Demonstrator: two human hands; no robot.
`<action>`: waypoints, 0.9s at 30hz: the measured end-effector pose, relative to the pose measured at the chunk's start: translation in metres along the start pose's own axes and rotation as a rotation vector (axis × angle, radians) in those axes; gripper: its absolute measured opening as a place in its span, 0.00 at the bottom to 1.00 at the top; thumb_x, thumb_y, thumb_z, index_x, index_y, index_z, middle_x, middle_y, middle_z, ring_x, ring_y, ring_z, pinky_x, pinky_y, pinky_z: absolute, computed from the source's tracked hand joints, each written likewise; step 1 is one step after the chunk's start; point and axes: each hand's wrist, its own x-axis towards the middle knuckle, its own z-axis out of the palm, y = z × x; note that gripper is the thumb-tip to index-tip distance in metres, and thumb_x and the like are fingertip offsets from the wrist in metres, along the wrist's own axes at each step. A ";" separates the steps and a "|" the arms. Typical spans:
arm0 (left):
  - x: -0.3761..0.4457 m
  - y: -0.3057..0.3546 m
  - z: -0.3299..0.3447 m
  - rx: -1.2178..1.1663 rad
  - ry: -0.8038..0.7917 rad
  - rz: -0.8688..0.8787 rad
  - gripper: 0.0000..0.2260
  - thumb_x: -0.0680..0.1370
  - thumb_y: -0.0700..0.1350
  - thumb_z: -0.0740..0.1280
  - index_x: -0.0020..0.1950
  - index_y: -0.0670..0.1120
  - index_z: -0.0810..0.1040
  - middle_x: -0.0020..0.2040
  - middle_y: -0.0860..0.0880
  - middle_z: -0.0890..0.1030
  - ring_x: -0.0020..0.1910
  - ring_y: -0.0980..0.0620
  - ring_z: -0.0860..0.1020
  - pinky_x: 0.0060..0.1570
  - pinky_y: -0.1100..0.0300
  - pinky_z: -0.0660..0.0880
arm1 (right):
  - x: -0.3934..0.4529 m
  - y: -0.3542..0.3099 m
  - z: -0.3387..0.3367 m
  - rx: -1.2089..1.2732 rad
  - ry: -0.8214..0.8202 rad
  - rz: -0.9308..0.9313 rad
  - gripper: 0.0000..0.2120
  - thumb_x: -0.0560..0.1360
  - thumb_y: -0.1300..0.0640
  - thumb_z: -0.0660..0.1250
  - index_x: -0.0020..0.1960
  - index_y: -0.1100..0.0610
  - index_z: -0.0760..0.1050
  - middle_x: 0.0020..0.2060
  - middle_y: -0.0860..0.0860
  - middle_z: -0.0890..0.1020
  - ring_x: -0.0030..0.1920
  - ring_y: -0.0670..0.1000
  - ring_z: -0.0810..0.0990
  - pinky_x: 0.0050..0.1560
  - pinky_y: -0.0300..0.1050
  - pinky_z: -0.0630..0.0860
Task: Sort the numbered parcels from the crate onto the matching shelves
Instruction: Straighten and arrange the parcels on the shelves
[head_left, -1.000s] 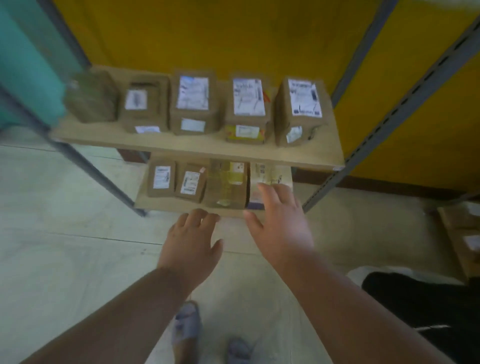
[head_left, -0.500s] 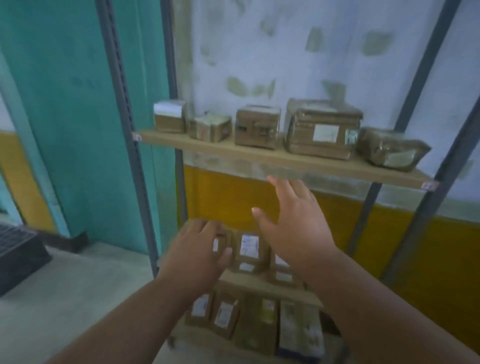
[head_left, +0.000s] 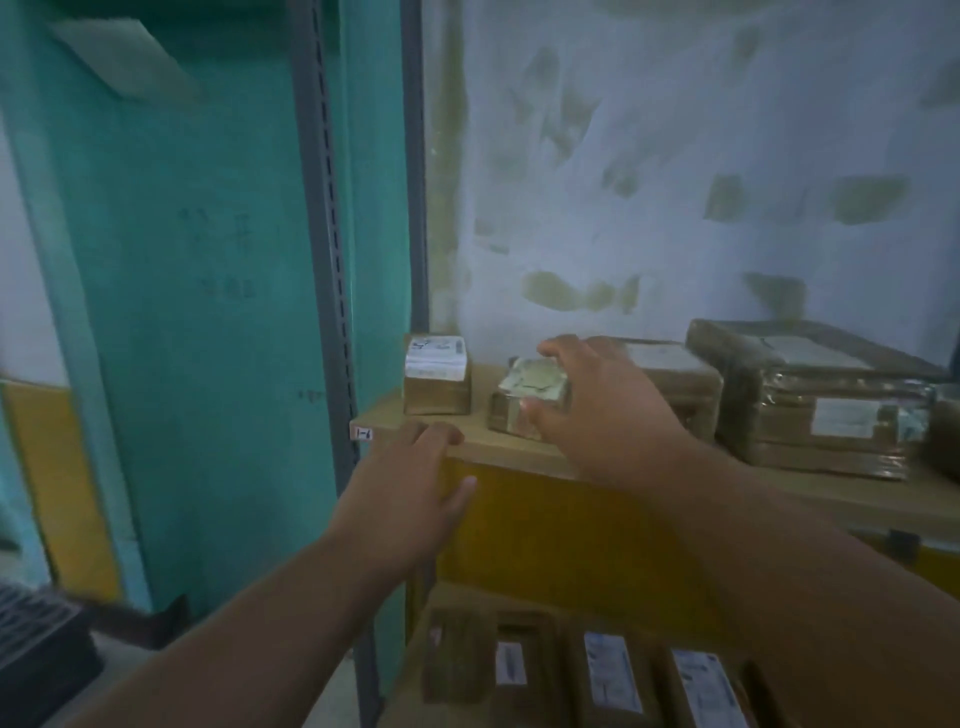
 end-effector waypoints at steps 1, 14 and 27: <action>0.014 -0.006 0.001 0.002 0.024 -0.003 0.19 0.78 0.56 0.65 0.68 0.55 0.71 0.65 0.53 0.73 0.64 0.51 0.72 0.62 0.53 0.71 | 0.017 0.001 0.007 0.001 -0.022 -0.014 0.25 0.78 0.44 0.67 0.72 0.46 0.67 0.65 0.49 0.73 0.63 0.51 0.73 0.56 0.45 0.69; 0.126 -0.072 0.003 0.121 0.128 0.057 0.20 0.79 0.48 0.63 0.72 0.53 0.71 0.68 0.53 0.72 0.64 0.49 0.71 0.64 0.53 0.70 | 0.213 0.003 0.079 -0.118 -0.457 -0.210 0.20 0.80 0.52 0.66 0.71 0.52 0.72 0.69 0.51 0.75 0.67 0.52 0.72 0.60 0.44 0.65; 0.146 -0.100 -0.006 0.271 0.042 0.238 0.12 0.76 0.42 0.66 0.59 0.51 0.77 0.53 0.52 0.75 0.50 0.49 0.76 0.47 0.49 0.78 | 0.194 -0.008 0.086 -0.129 -0.378 -0.092 0.13 0.80 0.49 0.67 0.61 0.54 0.80 0.58 0.50 0.81 0.55 0.49 0.77 0.56 0.45 0.72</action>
